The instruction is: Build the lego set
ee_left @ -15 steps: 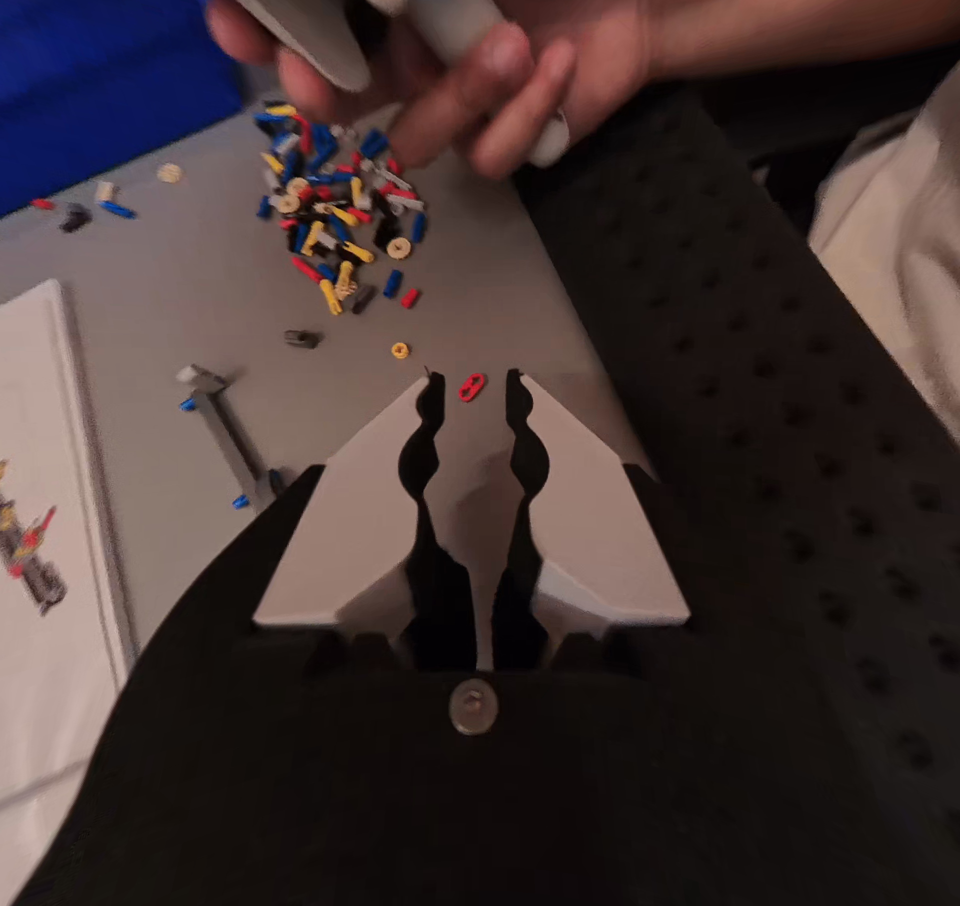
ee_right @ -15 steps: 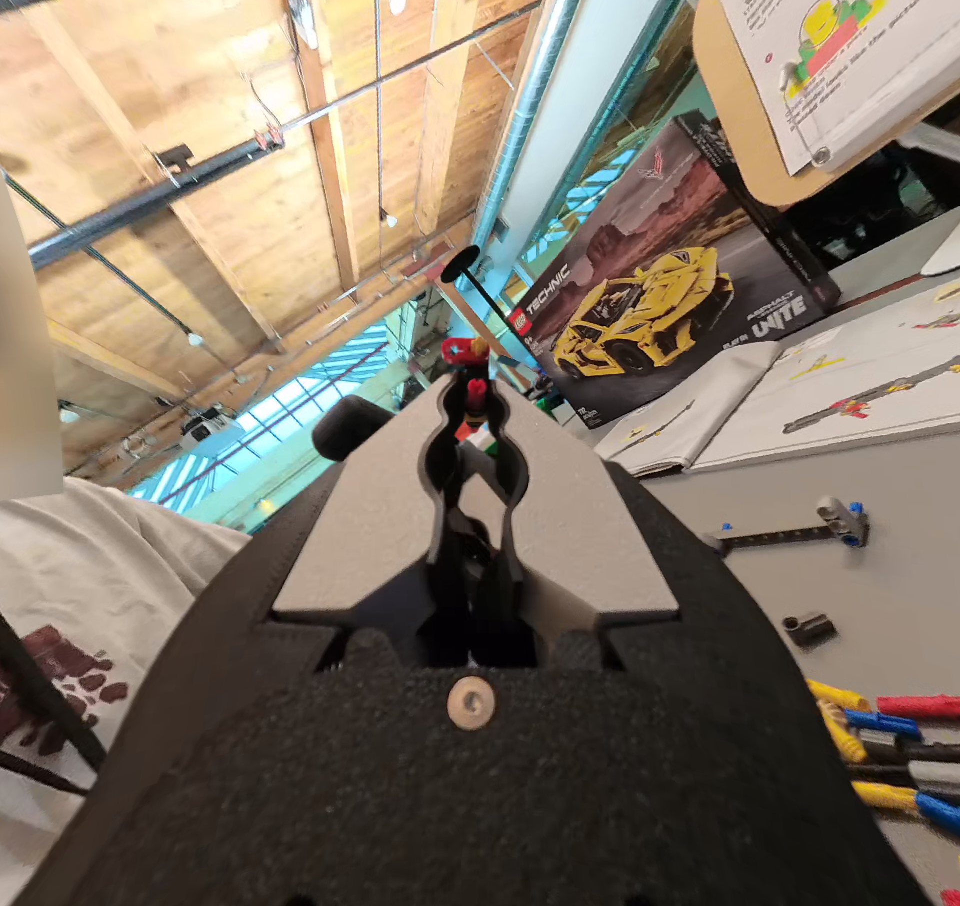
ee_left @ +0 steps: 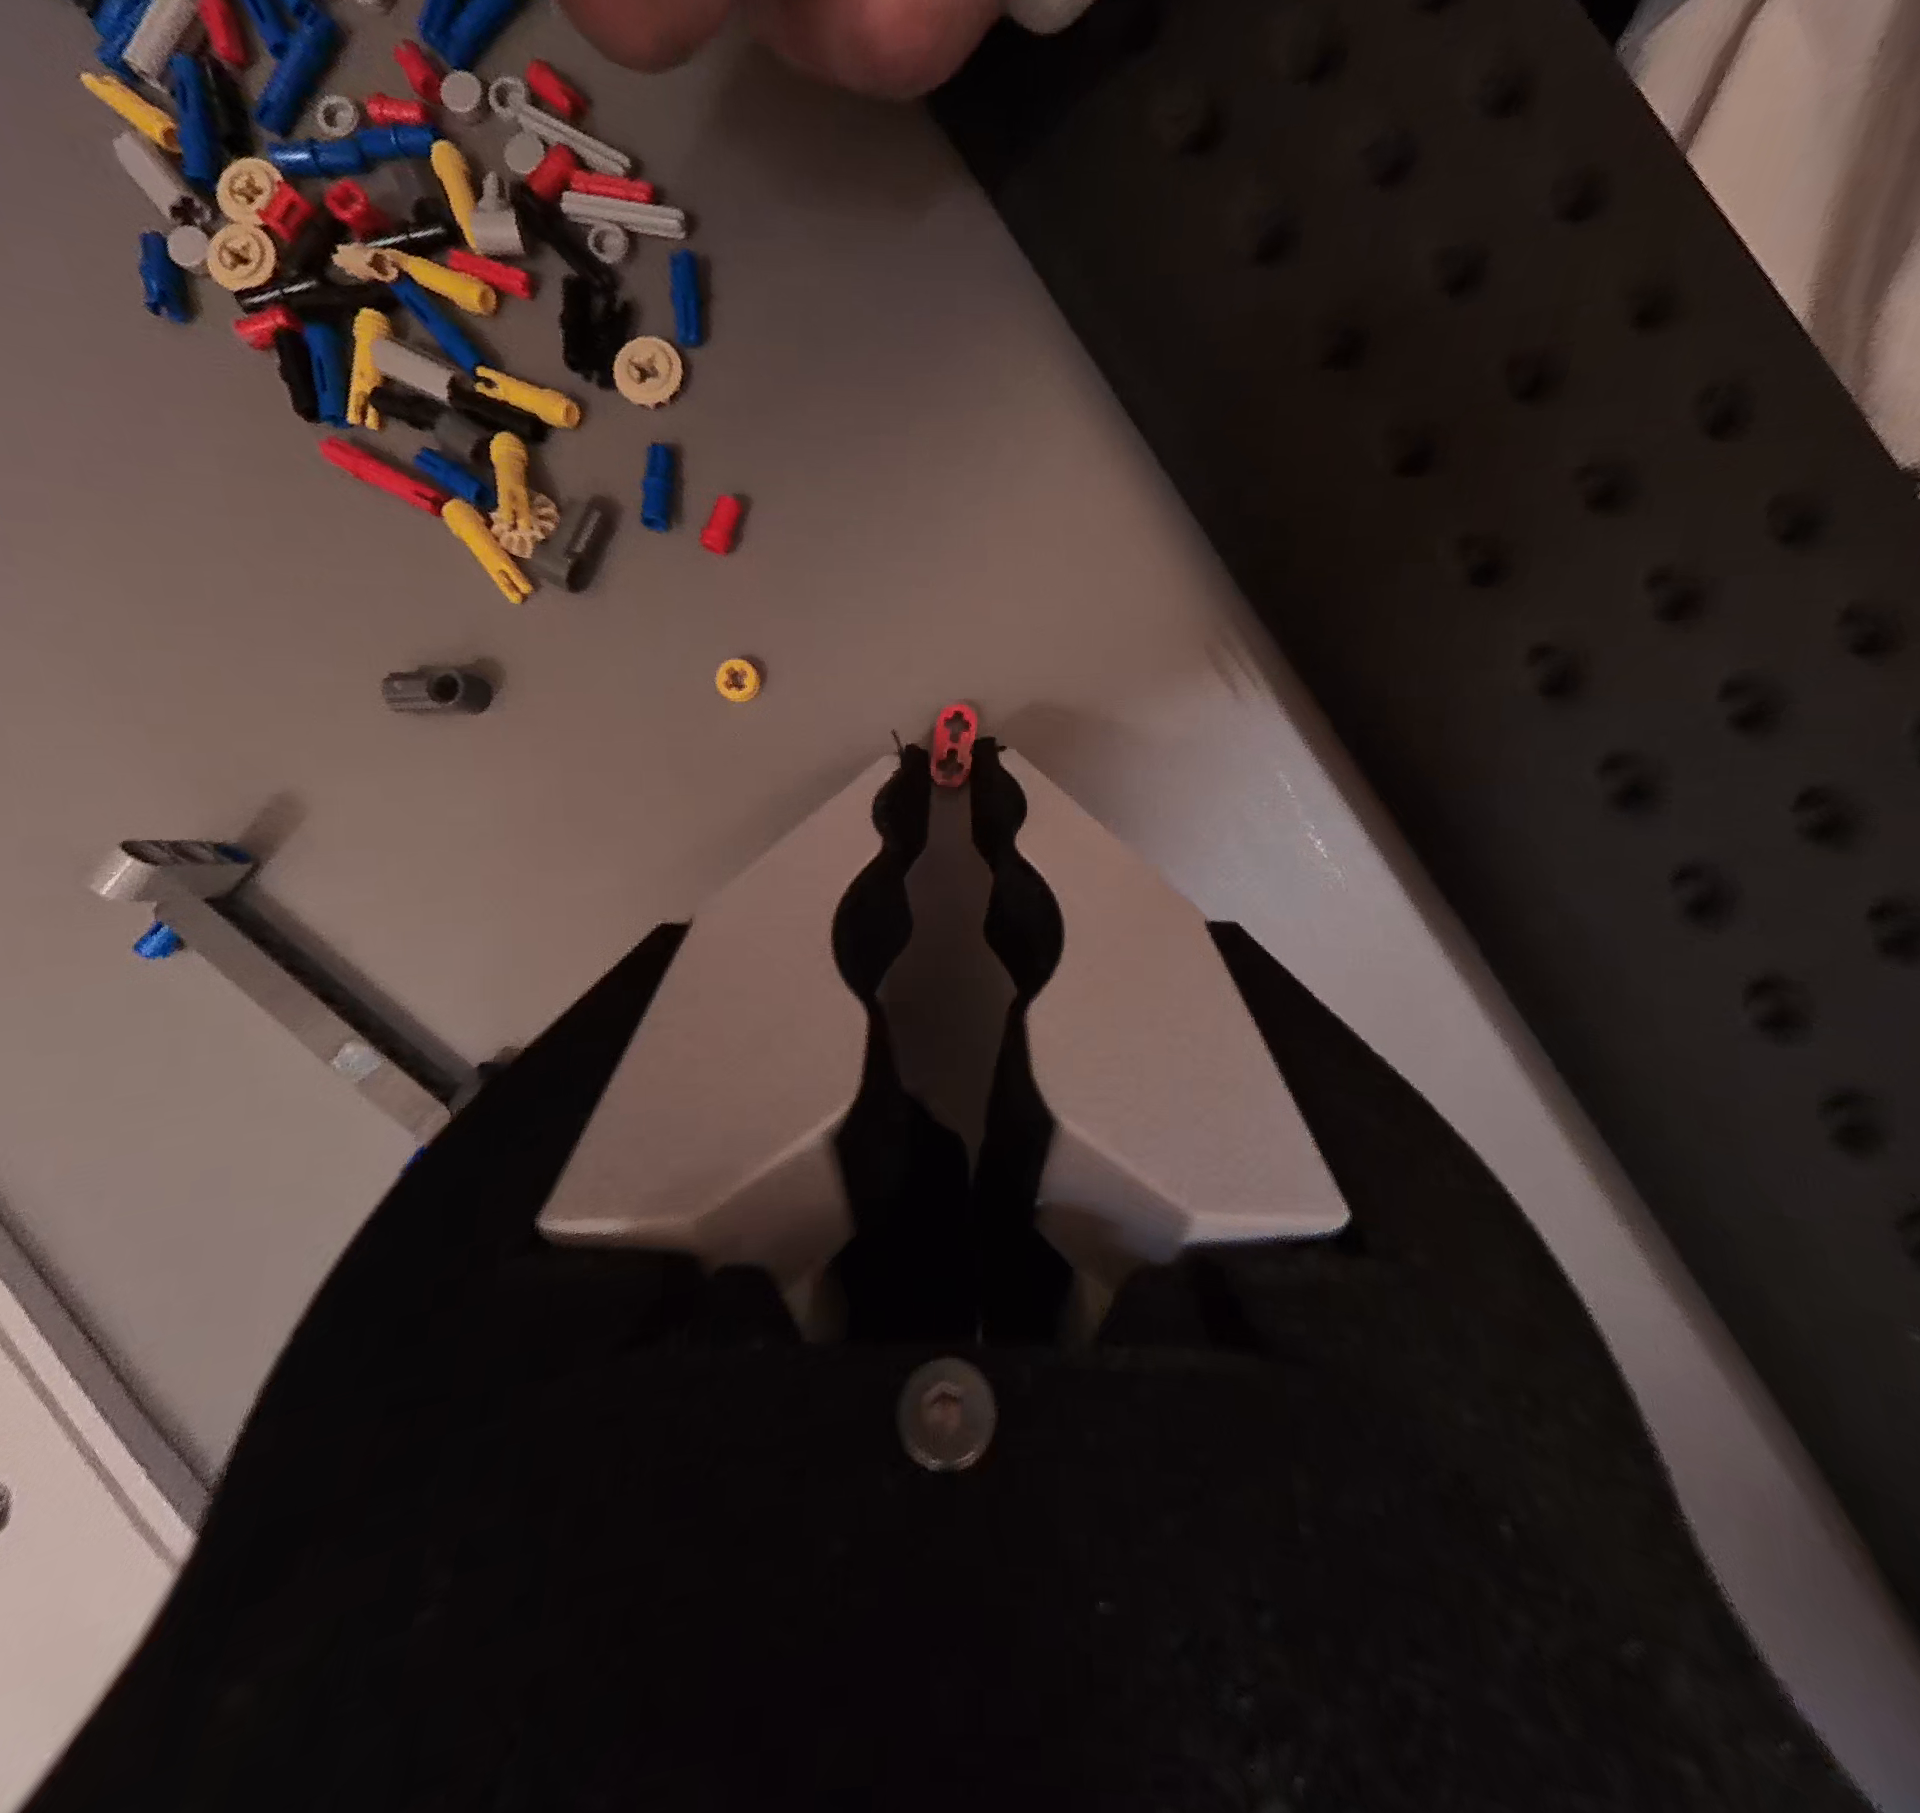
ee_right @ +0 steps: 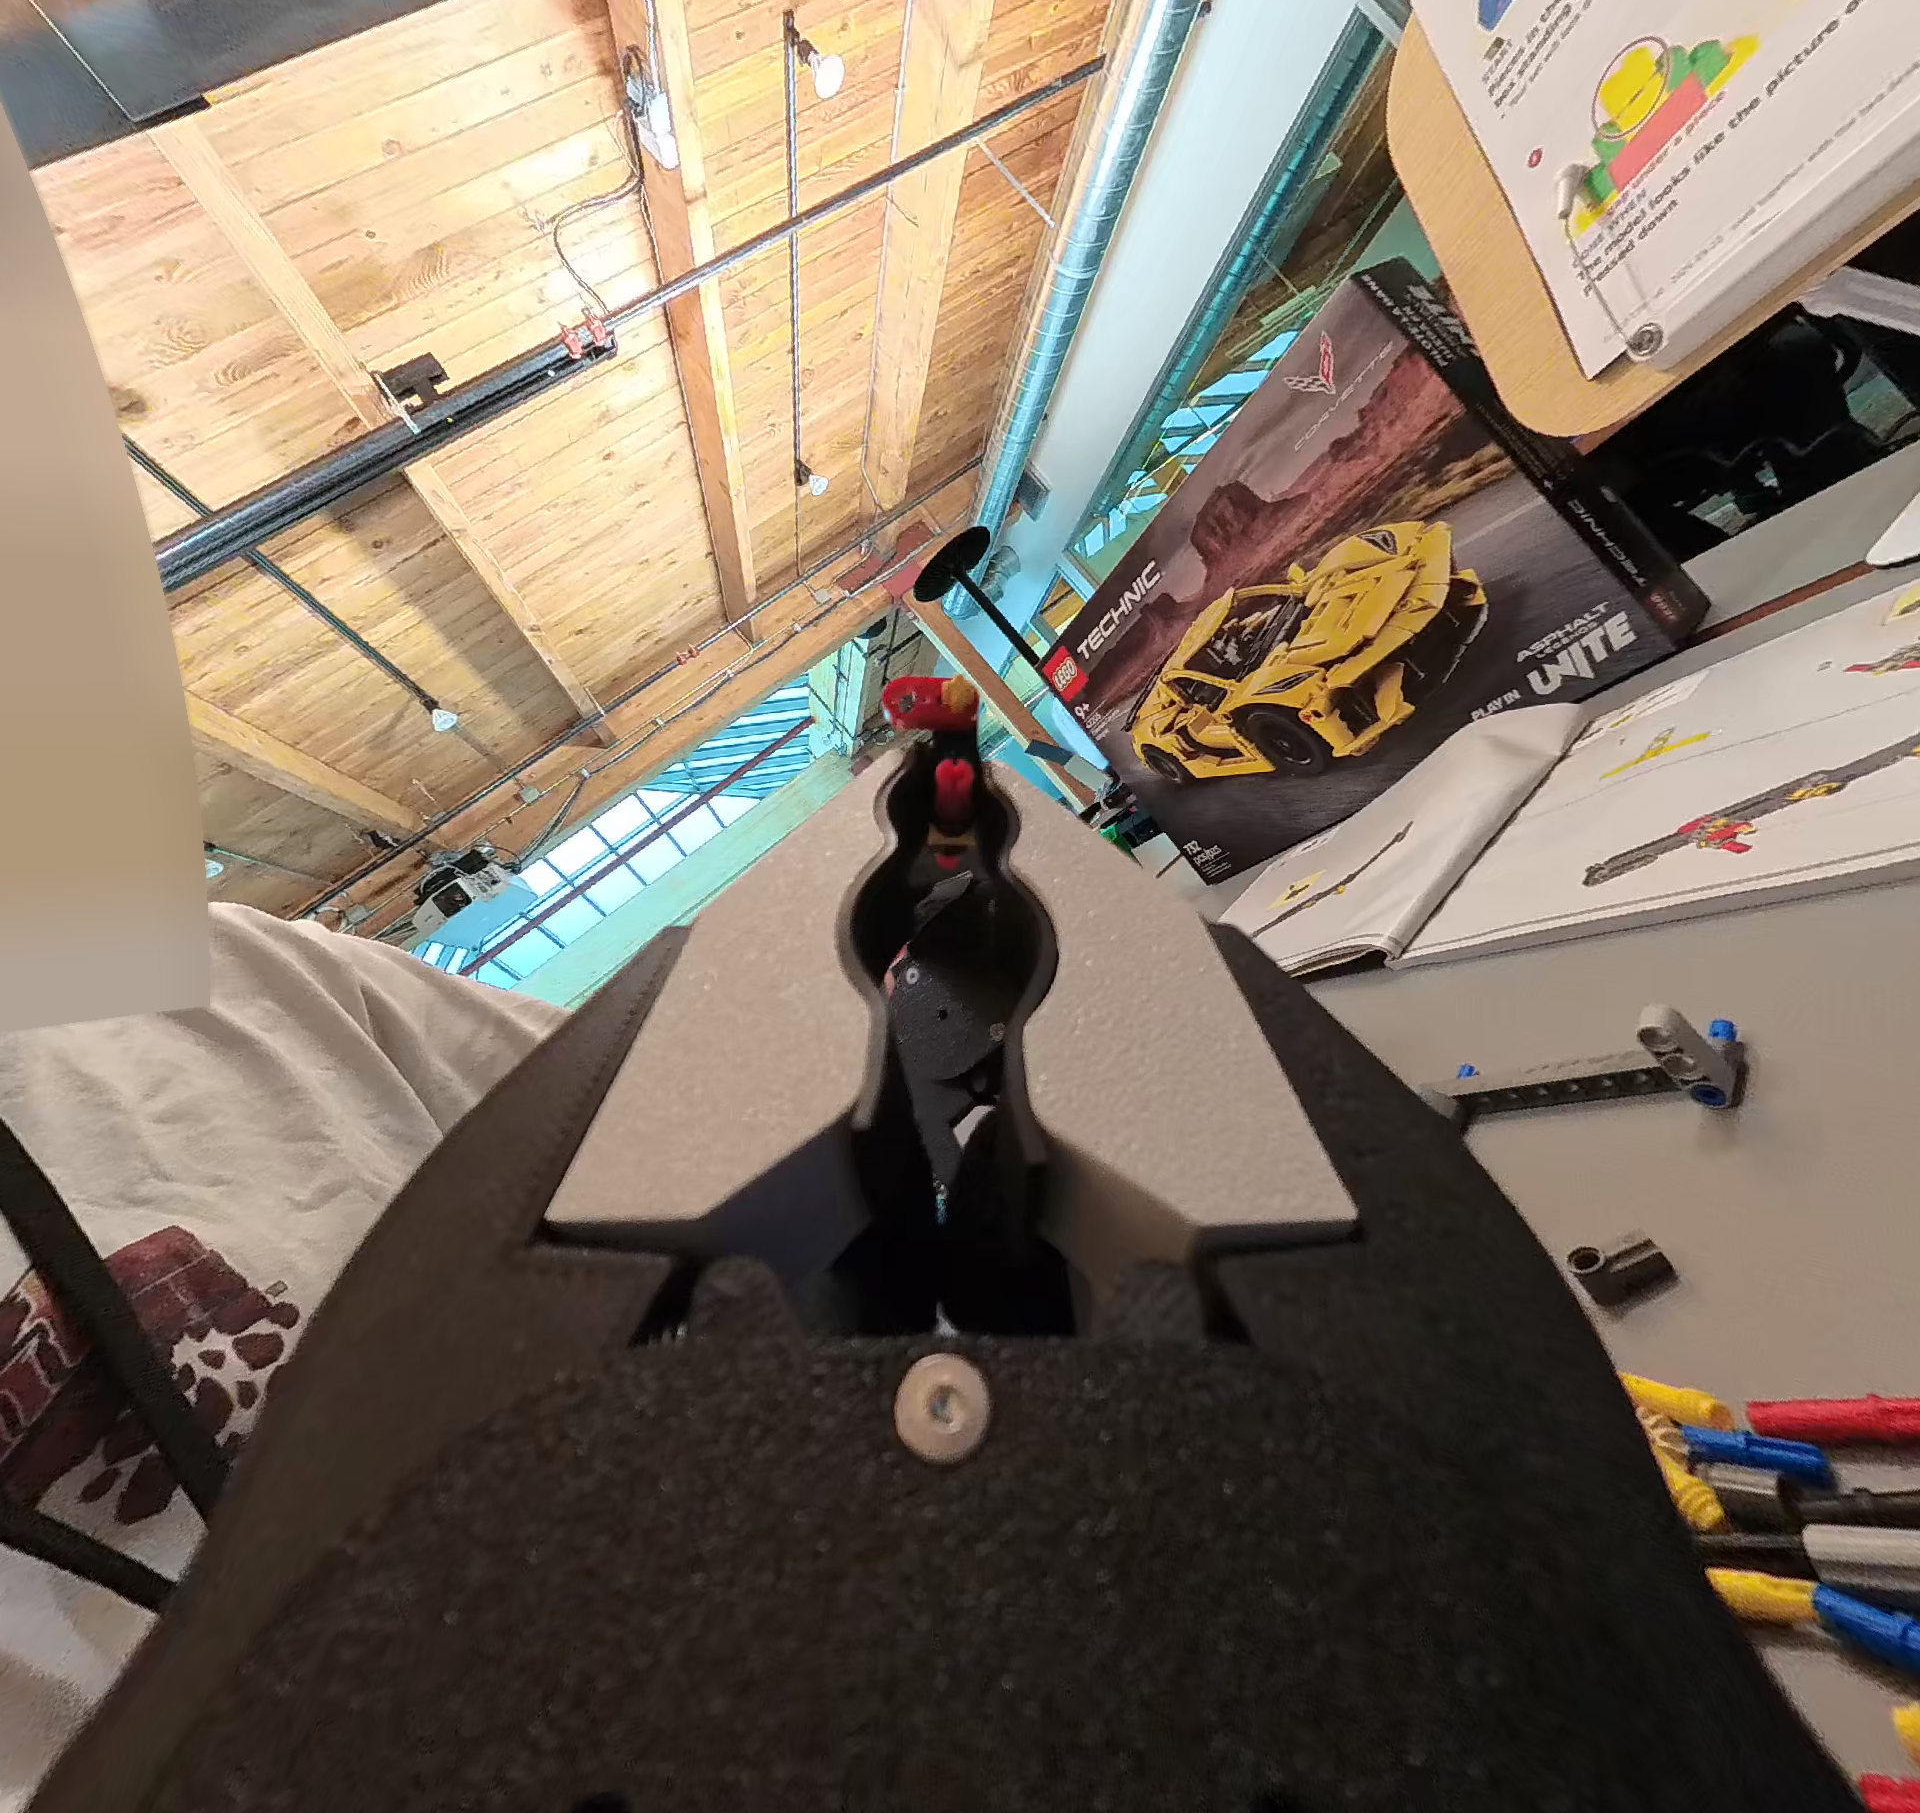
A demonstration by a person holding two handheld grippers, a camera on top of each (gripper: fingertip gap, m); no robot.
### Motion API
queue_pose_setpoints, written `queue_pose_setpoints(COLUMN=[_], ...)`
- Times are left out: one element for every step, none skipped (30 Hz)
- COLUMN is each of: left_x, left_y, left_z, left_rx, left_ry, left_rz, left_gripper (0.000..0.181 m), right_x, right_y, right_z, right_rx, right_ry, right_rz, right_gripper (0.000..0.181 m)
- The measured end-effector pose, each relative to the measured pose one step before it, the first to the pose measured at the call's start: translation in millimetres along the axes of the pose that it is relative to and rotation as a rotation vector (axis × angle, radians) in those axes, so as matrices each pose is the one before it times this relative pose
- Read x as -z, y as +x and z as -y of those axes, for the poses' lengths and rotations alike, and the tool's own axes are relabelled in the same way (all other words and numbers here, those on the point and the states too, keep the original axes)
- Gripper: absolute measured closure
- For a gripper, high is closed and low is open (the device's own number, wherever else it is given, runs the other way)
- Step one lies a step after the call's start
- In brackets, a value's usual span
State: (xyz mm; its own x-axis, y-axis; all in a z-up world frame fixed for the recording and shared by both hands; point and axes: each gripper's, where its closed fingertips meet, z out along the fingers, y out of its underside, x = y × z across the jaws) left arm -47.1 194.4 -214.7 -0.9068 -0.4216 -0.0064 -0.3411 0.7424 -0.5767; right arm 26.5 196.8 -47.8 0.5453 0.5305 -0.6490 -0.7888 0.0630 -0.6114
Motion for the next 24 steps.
queue_pose_setpoints(left_x=[0.03,0.21,0.49,1.14,3.62,8.63,14.04,17.24,17.82,15.64,11.91,8.08,4.62,3.10,2.15,0.99,0.46,0.41,0.33,0.50,0.66,0.43,0.33,-0.26], left_y=[-0.10,-0.20,-1.11,-3.81,-7.54,-11.54,-15.52,-14.86,-11.01,-7.72,-4.78,0.17,3.23,3.02,1.99,1.17,-0.93,0.23,2.67,1.02,0.88,1.79,0.05,0.48], left_z=[-0.16,-0.43,-0.79,-1.04,1.43,8.40,15.85,22.56,27.23,26.67,20.76,12.60,6.61,6.48,3.94,-2.68,-5.18,-0.83,1.78,2.12,1.29,-0.16,0.42,0.25], left_rx=[0.0049,-0.0040,-0.0033,0.0056,0.0086,0.0191,0.0481,0.0672,0.0564,0.0189,-0.0161,-0.0019,0.0284,0.0332,0.0180,-0.0213,-0.0525,-0.0392,-0.0130,-0.0129,-0.0200,-0.0129,-0.0060,-0.0006], left_ry=[-0.0029,-0.0038,-0.0044,-0.0019,0.0239,0.0764,0.1260,0.1592,0.1818,0.1743,0.1344,0.0795,0.0392,0.0429,0.0335,-0.0062,-0.0246,-0.0045,0.0050,0.0036,0.0016,-0.0038,0.0018,0.0015], left_rz=[0.0018,0.0093,0.0182,0.0356,0.0630,0.0907,0.1118,0.1057,0.0924,0.0845,0.0710,0.0307,0.0016,0.0018,0.0083,0.0118,0.0227,0.0075,-0.0192,-0.0084,-0.0045,-0.0088,0.0053,0.0046], left_gripper=[0.175,0.176,0.176,0.176,0.175,0.176,0.176,0.176,0.175,0.176,0.175,0.176,0.176,0.176,0.176,0.176,0.175,0.176,0.176,0.176,0.176,0.175,0.175,0.175], right_x=[0.31,0.71,0.80,0.94,1.12,0.85,-0.12,-1.74,-3.74,-5.33,-6.17,-6.63,-7.26,-7.84,-7.07,-6.09,-5.19,-3.10,-0.76,0.37,1.19,1.76,1.15,-0.14], right_y=[0.53,0.63,0.37,0.35,1.97,3.88,3.23,0.80,-1.15,-0.53,0.00,-2.23,-5.05,-2.96,-0.96,-4.79,-8.58,-1.87,1.59,-2.51,-2.63,0.55,0.37,-2.40], right_z=[0.75,1.12,1.34,1.62,1.53,-0.13,-1.54,-3.54,-7.53,-10.48,-9.46,-5.97,-5.16,-6.95,-5.69,-5.05,-5.35,-3.82,-0.81,0.93,2.02,2.50,1.71,0.23], right_rx=[-0.0004,-0.0009,-0.0055,-0.0098,-0.0115,-0.0148,-0.0195,-0.0239,-0.0364,-0.0361,-0.0190,-0.0086,-0.0016,-0.0022,-0.0022,-0.0276,-0.0531,-0.0501,-0.0317,-0.0446,-0.0354,-0.0178,-0.0173,-0.0181], right_ry=[0.0046,0.0062,0.0064,0.0082,0.0084,-0.0019,-0.0105,-0.0203,-0.0410,-0.0525,-0.0403,-0.0173,-0.0075,-0.0136,0.0005,0.0044,-0.0022,0.0056,0.0230,0.0196,0.0177,0.0179,0.0079,0.0000], right_rz=[-0.0021,-0.0025,0.0013,0.0023,-0.0068,-0.0175,-0.0126,0.0034,0.0180,0.0144,0.0064,0.0148,0.0289,0.0157,0.0052,0.0383,0.0729,0.0349,0.0109,0.0371,0.0332,0.0088,0.0078,0.0237], right_gripper=[0.175,0.175,0.175,0.175,0.174,0.175,0.175,0.175,0.175,0.175,0.175,0.175,0.175,0.175,0.175,0.175,0.175,0.174,0.174,0.174,0.175,0.175,0.175,0.175])
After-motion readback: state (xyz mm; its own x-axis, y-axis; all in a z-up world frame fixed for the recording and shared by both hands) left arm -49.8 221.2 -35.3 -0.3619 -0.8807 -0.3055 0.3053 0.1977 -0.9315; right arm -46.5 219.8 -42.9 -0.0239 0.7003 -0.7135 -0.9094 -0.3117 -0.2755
